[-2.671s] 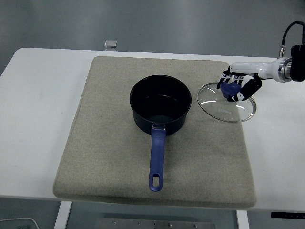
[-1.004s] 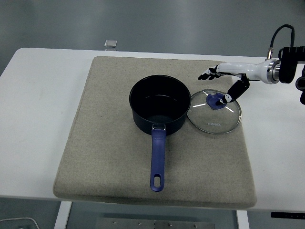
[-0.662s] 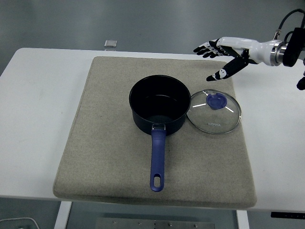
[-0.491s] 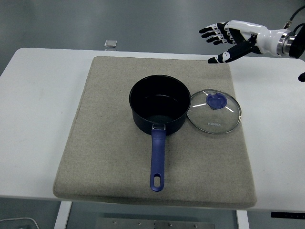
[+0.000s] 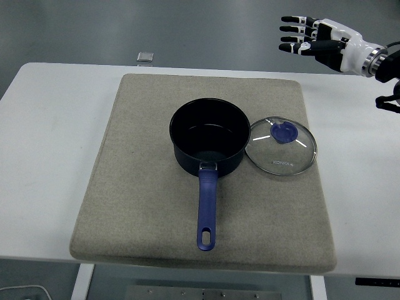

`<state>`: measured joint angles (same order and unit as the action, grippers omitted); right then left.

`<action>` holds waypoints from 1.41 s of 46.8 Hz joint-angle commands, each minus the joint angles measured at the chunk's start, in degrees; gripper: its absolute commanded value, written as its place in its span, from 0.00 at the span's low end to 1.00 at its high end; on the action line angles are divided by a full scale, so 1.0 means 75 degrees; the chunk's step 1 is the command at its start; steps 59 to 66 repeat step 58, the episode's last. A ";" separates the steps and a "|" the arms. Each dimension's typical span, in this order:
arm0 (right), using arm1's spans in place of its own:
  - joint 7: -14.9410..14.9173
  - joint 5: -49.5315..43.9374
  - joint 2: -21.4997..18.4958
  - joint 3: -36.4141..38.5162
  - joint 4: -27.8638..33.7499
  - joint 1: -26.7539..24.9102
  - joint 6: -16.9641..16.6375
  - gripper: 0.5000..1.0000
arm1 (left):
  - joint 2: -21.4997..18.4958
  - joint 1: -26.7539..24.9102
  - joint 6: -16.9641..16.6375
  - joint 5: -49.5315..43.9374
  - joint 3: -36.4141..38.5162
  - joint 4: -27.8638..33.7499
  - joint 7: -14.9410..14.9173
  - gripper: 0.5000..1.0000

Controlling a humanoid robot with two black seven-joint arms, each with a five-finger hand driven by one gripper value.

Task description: Lift the pot lid and place it to the right of the pot.

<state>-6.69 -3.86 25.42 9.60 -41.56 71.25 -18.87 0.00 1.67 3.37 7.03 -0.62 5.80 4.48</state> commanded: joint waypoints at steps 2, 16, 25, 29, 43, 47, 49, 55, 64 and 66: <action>0.0305 0.0606 -0.0166 0.0372 0.0139 -0.0125 0.0044 0.78 | 0.0000 0.0001 0.0008 0.0000 0.0000 0.0000 0.0000 1.00; 0.0446 0.2587 -0.0342 0.0420 0.0151 -0.0442 0.0466 0.78 | 0.0000 0.0001 -0.0003 0.0000 0.0000 0.0000 0.0000 1.00; 0.0446 0.3338 -0.0389 0.0408 0.0151 -0.0524 0.0583 0.79 | 0.0000 0.0001 -0.0003 0.0000 0.0000 0.0000 0.0000 1.00; 0.0411 0.3338 -0.0448 0.0408 0.0151 -0.0559 0.0595 0.79 | 0.0000 0.0001 0.0008 0.0000 0.0000 0.0000 0.0000 1.00; 0.0364 0.3350 -0.0635 0.0420 0.0139 -0.0665 0.0595 0.79 | 0.0000 0.0001 0.0008 0.0000 0.0000 0.0000 0.0000 1.00; 0.0353 0.3338 -0.0647 0.0431 0.0151 -0.0665 0.0606 0.79 | 0.0000 0.0001 -0.0003 0.0000 0.0000 0.0000 0.0000 1.00; 0.0353 0.3338 -0.0647 0.0431 0.0151 -0.0665 0.0618 0.79 | 0.0000 0.0001 0.0008 0.0000 0.0000 0.0000 0.0000 1.00; 0.0353 0.3338 -0.0647 0.0431 0.0139 -0.0665 0.0630 0.79 | 0.0000 0.0001 0.0008 0.0000 0.0000 0.0000 0.0000 1.00; 0.0353 0.3338 -0.0624 0.0431 0.0151 -0.0665 0.0630 0.79 | 0.0000 0.0001 -0.0003 0.0000 0.0000 0.0000 0.0000 1.00; 0.0353 0.3338 -0.0624 0.0431 0.0151 -0.0665 0.0630 0.79 | 0.0000 0.0001 -0.0003 0.0000 0.0000 0.0000 0.0000 1.00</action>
